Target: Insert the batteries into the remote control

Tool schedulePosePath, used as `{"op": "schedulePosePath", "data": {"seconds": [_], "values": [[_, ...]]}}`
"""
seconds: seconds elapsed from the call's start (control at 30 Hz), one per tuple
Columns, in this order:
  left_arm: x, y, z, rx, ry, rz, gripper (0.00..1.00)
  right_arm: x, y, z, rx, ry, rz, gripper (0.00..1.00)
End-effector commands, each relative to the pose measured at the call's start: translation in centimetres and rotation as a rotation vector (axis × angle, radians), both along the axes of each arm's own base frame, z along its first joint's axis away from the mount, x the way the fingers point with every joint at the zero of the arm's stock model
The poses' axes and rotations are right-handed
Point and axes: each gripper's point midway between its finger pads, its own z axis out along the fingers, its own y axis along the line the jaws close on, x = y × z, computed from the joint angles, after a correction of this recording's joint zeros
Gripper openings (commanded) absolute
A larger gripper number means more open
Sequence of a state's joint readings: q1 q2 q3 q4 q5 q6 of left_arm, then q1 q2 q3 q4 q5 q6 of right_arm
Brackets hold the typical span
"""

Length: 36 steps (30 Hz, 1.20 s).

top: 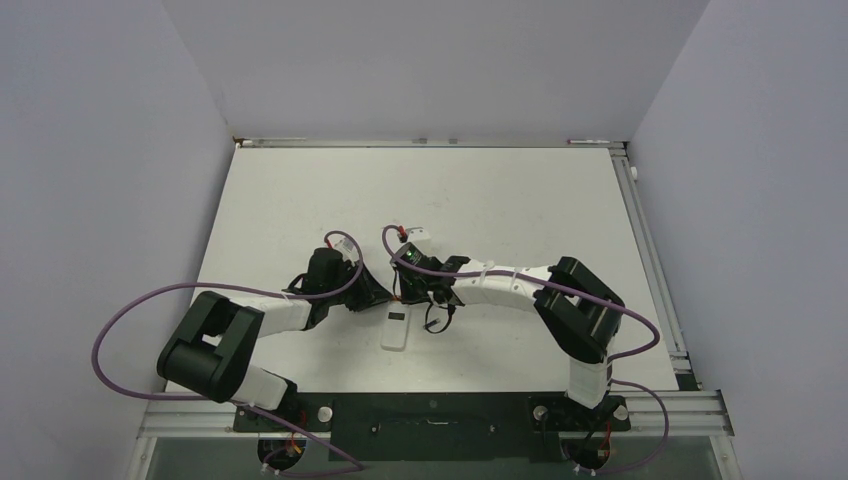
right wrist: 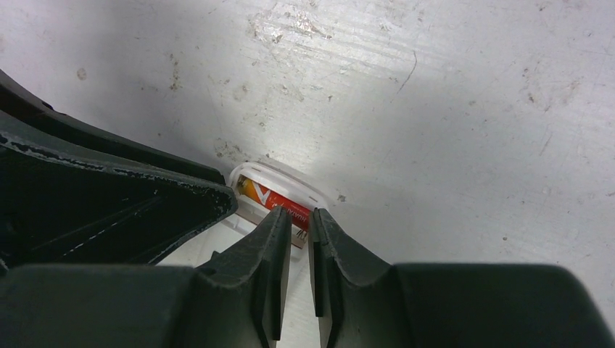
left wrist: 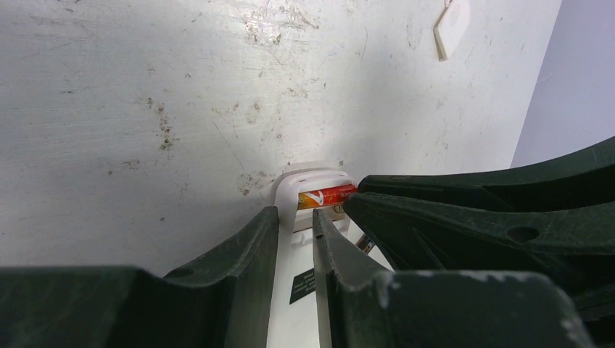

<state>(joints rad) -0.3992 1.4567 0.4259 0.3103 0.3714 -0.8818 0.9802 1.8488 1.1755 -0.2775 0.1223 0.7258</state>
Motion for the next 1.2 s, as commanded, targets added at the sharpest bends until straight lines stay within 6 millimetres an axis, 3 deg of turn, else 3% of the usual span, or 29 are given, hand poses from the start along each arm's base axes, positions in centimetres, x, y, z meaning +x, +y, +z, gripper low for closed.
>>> {"op": "schedulePosePath", "data": {"seconds": [0.0, 0.5, 1.17], "values": [[1.2, -0.7, 1.3, -0.024, -0.058, -0.018, 0.20, 0.1, 1.1, 2.2, 0.069, -0.033, -0.002, 0.17], [1.2, -0.9, 1.5, -0.036, -0.061, -0.021, 0.17, -0.3, 1.5, 2.2, 0.080, -0.017, -0.003, 0.13], [1.0, -1.1, 2.1, -0.053, -0.074, -0.022, 0.17, -1.4, 1.8, 0.0, 0.052, 0.028, 0.008, 0.10]]}}
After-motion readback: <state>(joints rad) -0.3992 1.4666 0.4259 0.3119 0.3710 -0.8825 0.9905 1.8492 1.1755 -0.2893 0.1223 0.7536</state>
